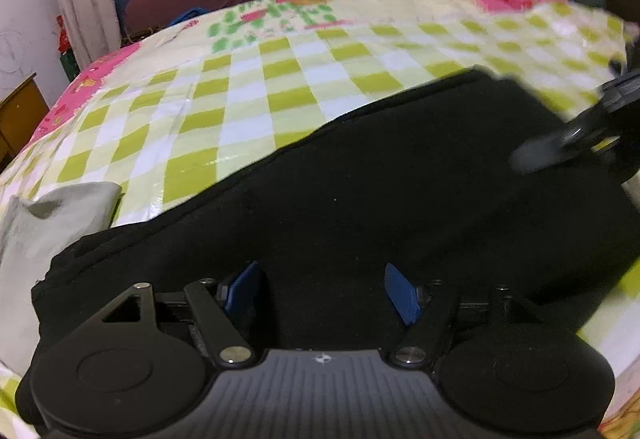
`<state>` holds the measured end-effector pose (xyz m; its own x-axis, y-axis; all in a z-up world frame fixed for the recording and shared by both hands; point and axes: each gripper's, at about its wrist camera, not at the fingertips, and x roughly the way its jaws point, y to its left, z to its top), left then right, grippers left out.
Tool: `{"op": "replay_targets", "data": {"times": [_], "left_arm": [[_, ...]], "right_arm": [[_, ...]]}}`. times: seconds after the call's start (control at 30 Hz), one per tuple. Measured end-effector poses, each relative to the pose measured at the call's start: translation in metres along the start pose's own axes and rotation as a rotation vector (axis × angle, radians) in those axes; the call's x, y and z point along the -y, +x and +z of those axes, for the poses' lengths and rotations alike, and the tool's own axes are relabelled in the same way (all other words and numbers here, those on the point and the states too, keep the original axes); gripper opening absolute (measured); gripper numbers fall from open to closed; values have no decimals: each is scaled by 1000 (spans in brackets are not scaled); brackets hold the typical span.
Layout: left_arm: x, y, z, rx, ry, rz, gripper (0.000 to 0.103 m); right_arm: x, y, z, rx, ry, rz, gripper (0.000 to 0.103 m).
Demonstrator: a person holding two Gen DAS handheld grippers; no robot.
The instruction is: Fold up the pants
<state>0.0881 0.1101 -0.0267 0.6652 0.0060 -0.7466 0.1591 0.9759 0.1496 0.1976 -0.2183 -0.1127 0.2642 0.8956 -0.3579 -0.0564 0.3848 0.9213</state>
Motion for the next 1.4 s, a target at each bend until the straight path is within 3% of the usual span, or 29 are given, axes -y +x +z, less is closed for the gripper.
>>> {"op": "replay_targets", "data": {"times": [0.03,0.07,0.1,0.17,0.33,0.43,0.53,0.63,0.7,0.77,0.83,0.9,0.97,1.1,1.17,1.27,1.33,1.4], "left_arm": [[5,3,1,-6,18,7,83],[10,6,0,-17,29,10,83],[15,7,0,-26,32,19,83],[25,6,2,-33,35,21,83],[65,0,16,-31,61,-99,82],[109,1,25,-17,151,-194,82],[125,-4,46,30,151,-269,80],[121,4,60,94,151,-201,80],[111,25,59,68,154,-106,81],[93,30,55,62,116,-116,86],[81,21,53,77,88,-59,87],[72,6,51,123,65,54,86],[69,-5,46,181,59,112,86],[101,-1,38,287,177,206,83],[114,2,39,324,217,183,83],[135,32,23,213,301,115,82],[145,32,13,252,396,167,80],[146,26,16,250,408,167,79]], "right_arm": [[13,13,0,-22,59,-30,38],[22,25,1,-33,101,-30,22],[22,29,3,-35,125,-30,21],[9,19,3,-24,72,-44,15],[7,-47,-11,77,72,-61,14],[17,-92,-21,157,103,-125,14],[21,-136,-34,218,103,-215,14],[24,-155,-38,258,114,-252,14],[22,-163,-40,292,110,-264,15],[22,-169,-46,312,124,-265,15],[21,-175,-51,317,119,-287,15],[12,-168,-52,321,88,-328,15],[6,-164,-51,323,94,-349,15],[-12,-160,-51,319,82,-417,15],[-19,-168,-53,316,77,-446,15],[-33,-165,-51,316,80,-467,15],[-45,-155,-49,312,54,-495,15],[-60,-150,-48,319,22,-532,15]]}}
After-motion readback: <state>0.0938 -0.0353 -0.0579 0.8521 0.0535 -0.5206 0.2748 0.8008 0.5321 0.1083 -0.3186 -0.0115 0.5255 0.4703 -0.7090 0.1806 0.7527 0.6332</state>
